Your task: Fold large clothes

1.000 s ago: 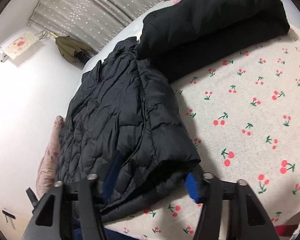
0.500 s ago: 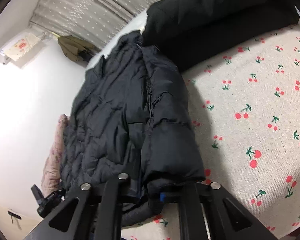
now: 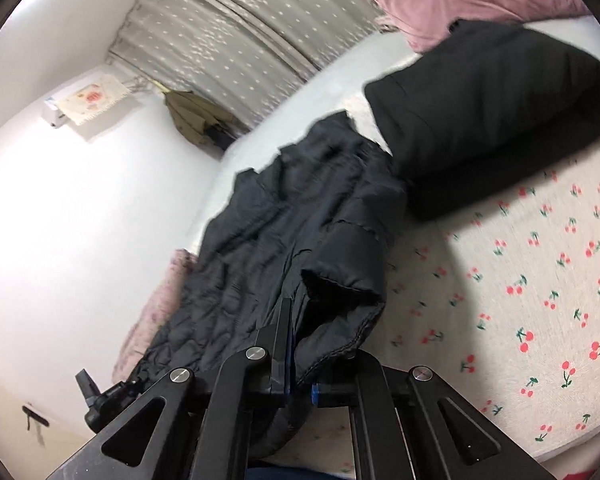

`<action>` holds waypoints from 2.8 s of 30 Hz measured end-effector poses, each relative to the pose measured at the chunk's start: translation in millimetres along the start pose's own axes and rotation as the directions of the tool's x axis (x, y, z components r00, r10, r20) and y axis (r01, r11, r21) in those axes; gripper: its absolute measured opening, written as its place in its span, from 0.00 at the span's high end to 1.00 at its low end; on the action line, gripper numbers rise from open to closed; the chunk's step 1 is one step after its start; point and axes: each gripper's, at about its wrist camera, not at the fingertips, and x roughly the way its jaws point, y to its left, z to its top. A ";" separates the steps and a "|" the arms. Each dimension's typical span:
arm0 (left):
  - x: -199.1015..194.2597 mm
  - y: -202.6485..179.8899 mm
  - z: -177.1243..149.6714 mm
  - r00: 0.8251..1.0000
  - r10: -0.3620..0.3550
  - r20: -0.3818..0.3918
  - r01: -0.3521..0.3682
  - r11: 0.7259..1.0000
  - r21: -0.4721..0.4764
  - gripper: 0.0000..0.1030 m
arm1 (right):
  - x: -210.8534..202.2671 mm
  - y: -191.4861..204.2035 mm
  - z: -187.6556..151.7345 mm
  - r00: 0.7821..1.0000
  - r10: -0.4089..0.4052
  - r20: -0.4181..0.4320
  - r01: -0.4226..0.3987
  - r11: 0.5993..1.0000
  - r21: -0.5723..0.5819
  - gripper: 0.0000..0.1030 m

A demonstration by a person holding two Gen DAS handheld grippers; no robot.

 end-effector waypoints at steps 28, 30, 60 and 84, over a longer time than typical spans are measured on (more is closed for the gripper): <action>-88.3 13.0 2.8 0.992 -0.040 0.116 0.047 0.997 -0.058 0.94 | -99.1 51.6 -13.0 0.984 0.169 0.059 -0.161 0.979 -0.125 0.96; -104.2 14.8 2.7 0.990 -0.054 0.133 0.064 0.995 -0.070 0.94 | -109.7 56.3 -14.0 0.978 0.196 0.072 -0.185 0.973 -0.141 0.96; 280.5 -93.2 261.4 0.986 0.092 -0.137 -0.090 0.996 0.020 0.57 | 266.2 -29.7 287.4 0.981 -0.193 0.012 0.189 0.971 0.144 0.92; 285.5 -91.8 172.4 0.949 0.302 -0.085 -0.281 0.939 0.199 0.71 | 296.6 -25.2 246.6 0.865 -0.478 -0.156 0.406 0.847 -0.343 0.93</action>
